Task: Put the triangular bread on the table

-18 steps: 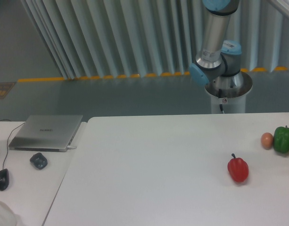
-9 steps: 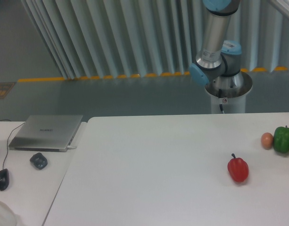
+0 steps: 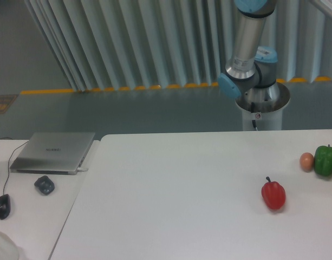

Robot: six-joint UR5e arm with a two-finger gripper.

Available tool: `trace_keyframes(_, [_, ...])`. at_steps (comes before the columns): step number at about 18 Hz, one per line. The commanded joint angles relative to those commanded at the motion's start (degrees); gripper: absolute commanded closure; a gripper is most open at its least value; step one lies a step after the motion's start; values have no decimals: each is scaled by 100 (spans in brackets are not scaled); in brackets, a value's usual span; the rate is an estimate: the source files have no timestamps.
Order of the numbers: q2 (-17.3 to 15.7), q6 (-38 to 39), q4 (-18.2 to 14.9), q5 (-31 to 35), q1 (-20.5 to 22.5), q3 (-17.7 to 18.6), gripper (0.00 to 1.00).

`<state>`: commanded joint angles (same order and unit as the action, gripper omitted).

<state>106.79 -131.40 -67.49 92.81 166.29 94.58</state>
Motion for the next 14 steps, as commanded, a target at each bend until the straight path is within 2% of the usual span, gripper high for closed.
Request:
trace_keyframes(4, [-123, 70, -834, -394, -9, -650, 100])
trace_keyframes(6, [-193, 131, -1072, -754, 0, -800, 100])
trace_keyframes(10, [-299, 833, -1073, -1089, -210, -792, 100])
trace_keyframes(14, [-308, 1984, -1021, -1116, -798, -792, 100])
